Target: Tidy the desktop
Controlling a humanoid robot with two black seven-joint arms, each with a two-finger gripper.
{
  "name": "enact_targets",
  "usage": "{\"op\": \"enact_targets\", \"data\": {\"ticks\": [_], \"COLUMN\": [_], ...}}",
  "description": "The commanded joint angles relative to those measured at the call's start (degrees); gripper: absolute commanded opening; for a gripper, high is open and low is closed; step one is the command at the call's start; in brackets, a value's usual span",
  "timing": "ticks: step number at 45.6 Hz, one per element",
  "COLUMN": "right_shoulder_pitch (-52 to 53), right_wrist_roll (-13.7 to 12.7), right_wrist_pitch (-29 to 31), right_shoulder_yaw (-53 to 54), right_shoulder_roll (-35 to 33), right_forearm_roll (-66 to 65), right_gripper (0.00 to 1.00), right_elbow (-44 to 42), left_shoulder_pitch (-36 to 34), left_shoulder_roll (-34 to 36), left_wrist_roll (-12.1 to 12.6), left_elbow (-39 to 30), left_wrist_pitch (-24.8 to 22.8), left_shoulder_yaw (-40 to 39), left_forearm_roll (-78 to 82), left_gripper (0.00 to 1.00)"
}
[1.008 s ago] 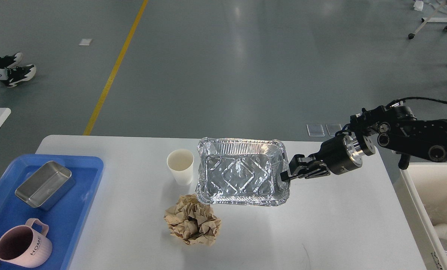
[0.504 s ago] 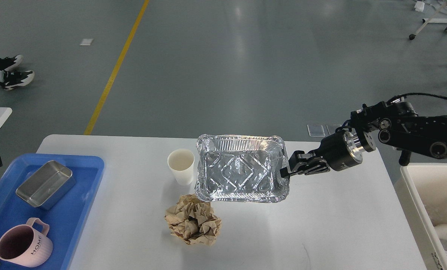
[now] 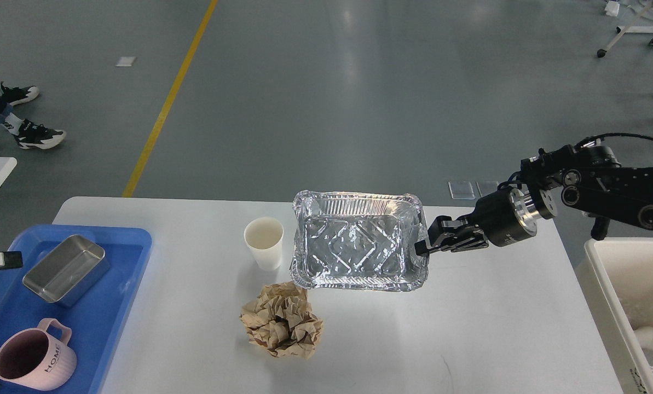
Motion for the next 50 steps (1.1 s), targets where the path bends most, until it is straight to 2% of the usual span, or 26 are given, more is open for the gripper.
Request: {"op": "enact_targets", "data": {"ticks": [1,3,8,10,13,14,24,33,38,50], "right_shoulder_pitch": [0.1,0.1,0.1,0.1,0.1,0.1,-0.1,-0.8,-1.1,-1.1], "right_wrist_roll": [0.0,0.0,0.0,0.0,0.0,0.0,0.2,0.1,0.0,0.1], "right_wrist_pitch": [-0.2,-0.2,-0.2,-0.2,-0.2,-0.2,0.1,0.7,0.7,0.6], "right_shoulder_yaw": [0.2,0.3,0.3,0.3,0.3,0.3,0.2,-0.1,-0.6,-0.7], "right_shoulder_roll": [0.1,0.1,0.0,-0.1,-0.1,-0.2,-0.3,0.3,1.0,0.7], "right_forearm_roll": [0.0,0.0,0.0,0.0,0.0,0.0,-0.1,-0.1,-0.1,-0.2], "right_gripper": [0.0,0.0,0.0,0.0,0.0,0.0,0.0,0.0,0.0,0.0], "right_elbow": [0.0,0.0,0.0,0.1,0.1,0.1,0.1,0.1,0.0,-0.1], "left_shoulder_pitch": [-3.5,-5.0,-9.4,-11.3,-13.6,-14.1,-18.1,-18.4,-19.4,-19.5], "left_shoulder_roll": [-3.6,-7.0,-16.9,-22.1,-29.4,-31.5,-48.2,-60.7,-66.8,-73.1], "left_wrist_roll": [2.6,6.2,20.1,24.7,29.0,29.7,31.2,31.2,30.3,29.7], "left_elbow": [1.3,1.8,3.7,5.1,8.1,9.4,21.6,31.9,38.0,40.8], "left_wrist_pitch": [0.1,-0.3,-0.8,-0.9,-1.4,-1.5,-1.4,-1.3,-1.3,-0.9], "left_shoulder_yaw": [-0.6,-0.6,-1.0,-1.0,-0.8,-0.8,0.3,0.4,0.4,0.4], "left_forearm_roll": [-0.4,-0.4,-0.4,-0.4,-0.3,-0.3,0.6,2.5,3.7,3.8], "left_gripper": [0.97,0.97,0.97,0.97,0.97,0.97,0.97,0.98,0.97,0.97]}}
